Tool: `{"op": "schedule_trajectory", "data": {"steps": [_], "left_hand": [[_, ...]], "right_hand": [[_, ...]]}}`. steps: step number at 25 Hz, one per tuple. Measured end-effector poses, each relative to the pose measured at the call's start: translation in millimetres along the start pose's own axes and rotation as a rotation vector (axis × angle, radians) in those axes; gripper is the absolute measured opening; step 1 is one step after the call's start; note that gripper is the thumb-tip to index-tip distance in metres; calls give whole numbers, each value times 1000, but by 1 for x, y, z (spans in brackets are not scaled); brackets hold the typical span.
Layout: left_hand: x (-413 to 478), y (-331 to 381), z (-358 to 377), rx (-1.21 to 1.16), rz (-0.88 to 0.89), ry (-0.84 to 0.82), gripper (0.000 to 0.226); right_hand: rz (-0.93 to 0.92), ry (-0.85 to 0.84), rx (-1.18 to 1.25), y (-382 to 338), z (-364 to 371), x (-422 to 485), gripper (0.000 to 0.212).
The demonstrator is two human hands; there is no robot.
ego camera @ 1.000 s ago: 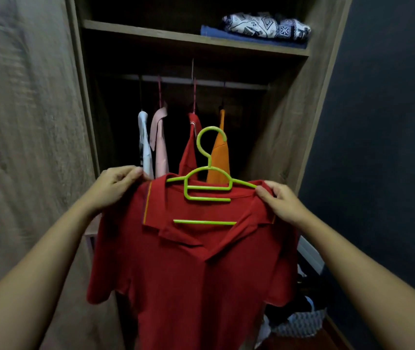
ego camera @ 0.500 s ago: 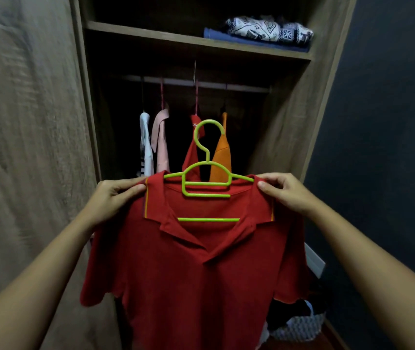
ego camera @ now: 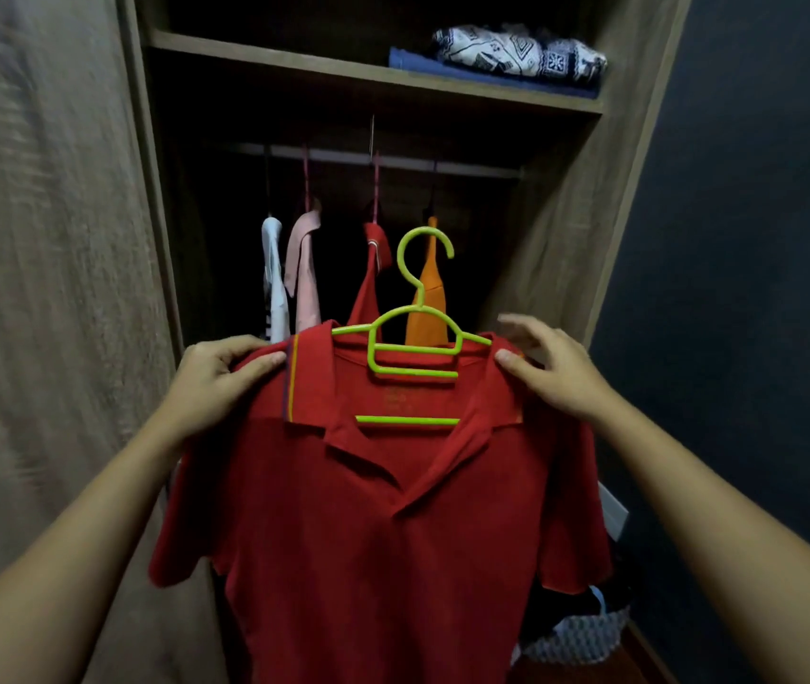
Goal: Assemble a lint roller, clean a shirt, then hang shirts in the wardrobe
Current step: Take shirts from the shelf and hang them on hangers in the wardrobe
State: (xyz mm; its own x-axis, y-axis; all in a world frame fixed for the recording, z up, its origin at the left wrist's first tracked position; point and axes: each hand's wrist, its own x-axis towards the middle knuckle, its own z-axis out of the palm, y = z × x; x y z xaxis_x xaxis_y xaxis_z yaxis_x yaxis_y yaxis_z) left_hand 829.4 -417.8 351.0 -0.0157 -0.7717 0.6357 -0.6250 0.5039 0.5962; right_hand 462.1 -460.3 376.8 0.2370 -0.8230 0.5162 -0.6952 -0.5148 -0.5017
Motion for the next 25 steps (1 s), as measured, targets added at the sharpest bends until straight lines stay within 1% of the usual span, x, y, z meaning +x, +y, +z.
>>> {"op": "schedule_trajectory", "data": {"steps": [1,2,3,4,5,7,9,10,12,14,16,18,19,20,22,23,25], "left_hand": [[-1,4,8,28,-20,52,13],[-3,8,19,99,-28,102,25],[-4,15,32,208,-32,141,35],[-5,26,45,320,-33,176,40],[-5,40,60,410,-38,207,37],[-4,69,90,475,-41,226,27],[0,88,115,472,-70,202,25],[3,93,126,464,-88,190,25],[11,102,145,445,-111,168,26],[18,115,161,424,-109,143,28],[30,130,172,386,-121,109,37],[53,135,174,289,-234,73,55],[70,130,174,248,-289,89,59],[91,121,175,240,-310,121,59],[134,98,179,286,-301,145,47],[157,90,184,307,-286,127,42],[203,77,197,299,-261,113,43]], "right_hand": [[-5,26,-53,-6,5,2,44],[5,36,-20,-16,12,3,45],[39,17,66,-27,21,4,40],[112,-43,174,-39,30,6,37],[222,-124,291,-50,38,10,37],[422,-246,538,-58,47,18,35],[545,-229,757,-52,47,28,29],[587,-219,842,-46,45,34,30],[619,-176,937,-34,41,45,27],[631,-81,969,-22,37,60,27],[661,22,968,-9,30,79,30],[649,55,942,6,21,99,30],[629,55,924,13,16,108,28],[597,58,904,22,12,118,24],[529,78,827,36,9,136,11],[498,82,777,43,7,146,12],[473,94,707,57,5,168,26]]}}
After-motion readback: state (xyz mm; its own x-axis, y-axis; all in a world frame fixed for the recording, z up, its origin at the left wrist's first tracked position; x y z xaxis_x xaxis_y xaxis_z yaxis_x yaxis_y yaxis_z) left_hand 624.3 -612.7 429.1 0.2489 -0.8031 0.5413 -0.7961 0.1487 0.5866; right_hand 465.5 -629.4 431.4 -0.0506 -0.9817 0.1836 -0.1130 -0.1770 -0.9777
